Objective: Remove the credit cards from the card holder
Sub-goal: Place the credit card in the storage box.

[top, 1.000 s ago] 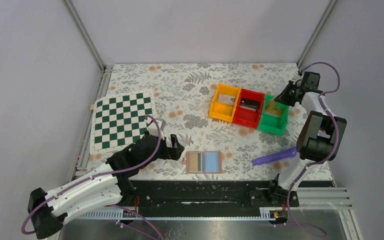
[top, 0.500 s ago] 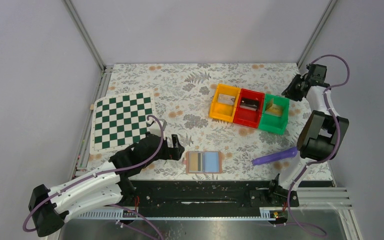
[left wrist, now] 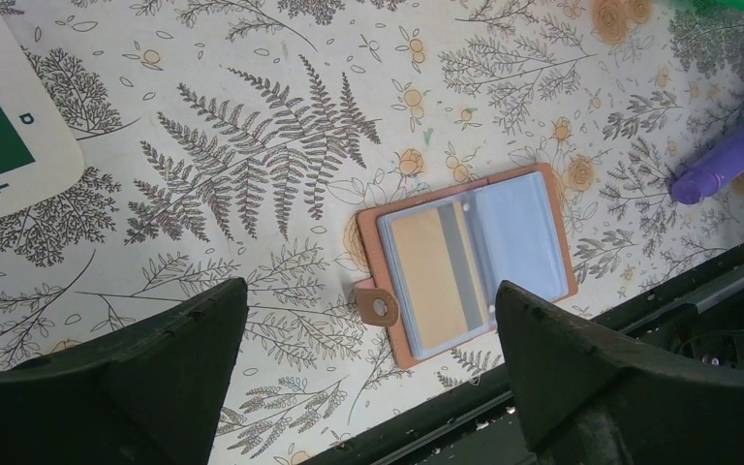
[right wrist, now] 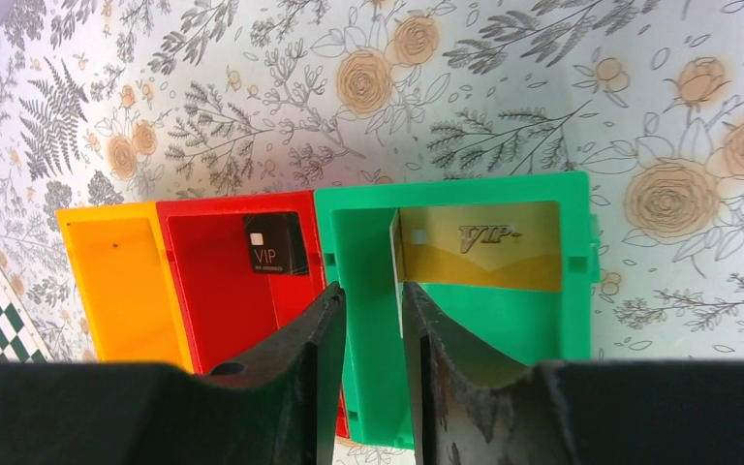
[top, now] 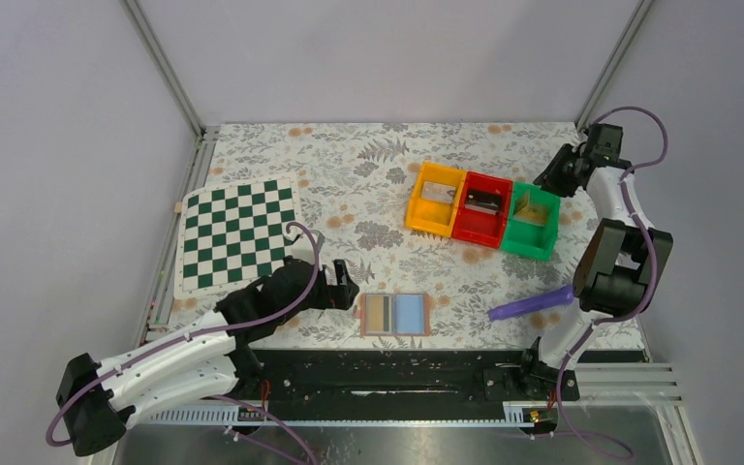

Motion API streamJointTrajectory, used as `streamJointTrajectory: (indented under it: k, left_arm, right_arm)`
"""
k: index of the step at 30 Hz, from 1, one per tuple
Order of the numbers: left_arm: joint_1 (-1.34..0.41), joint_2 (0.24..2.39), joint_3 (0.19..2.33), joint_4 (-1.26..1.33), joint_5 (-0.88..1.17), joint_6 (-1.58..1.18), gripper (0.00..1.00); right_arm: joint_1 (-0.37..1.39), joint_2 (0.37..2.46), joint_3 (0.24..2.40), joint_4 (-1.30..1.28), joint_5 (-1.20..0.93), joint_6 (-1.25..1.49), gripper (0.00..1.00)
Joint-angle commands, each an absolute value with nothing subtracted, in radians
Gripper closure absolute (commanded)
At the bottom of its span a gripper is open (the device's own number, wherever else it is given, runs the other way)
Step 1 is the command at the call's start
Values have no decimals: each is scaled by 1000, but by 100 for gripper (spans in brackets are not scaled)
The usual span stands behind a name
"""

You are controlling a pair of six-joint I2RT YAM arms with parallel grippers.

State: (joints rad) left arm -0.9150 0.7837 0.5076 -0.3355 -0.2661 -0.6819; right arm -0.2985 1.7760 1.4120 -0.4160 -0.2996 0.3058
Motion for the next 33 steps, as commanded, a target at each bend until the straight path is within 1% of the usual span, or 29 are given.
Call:
streamJointTrajectory:
  k: [1,9,13,19,21,24,25,33]
  left_arm:
    - [-912,788,500,-276,-270,-684,2]
    - [-912,788,499,-270,-273,-684,2]
    - [-912,787,497,-269,-277,-683,2]
    - [-912,793,497,-267,-280,-684,2]
    - [-911,796,497,-267,-281,-683,2]
    - [-912,797,500,-266,-284,-678,2]
    - [-912,798,501,-267,-285,-678,2]
    - [-912,803,508,-273,-283,-673,3]
  right_arm:
    - [-271,1796,1415,-440,-304,308,64]
    - [-246,1830,1428,-486,-240,287,64]
    - [-237,1850,1437,-489,-249,284,64]
    - [-234,1866,1441,-490,-244,281,73]
    - [-234,1860,1445,-489,-239,277,81]
    - [-235,1846,1455,-489,-228,268,97]
    - [-235,1840,1458,-489,-225,264,100]
    - [-259,1800,1504,-552,-243,181,100]
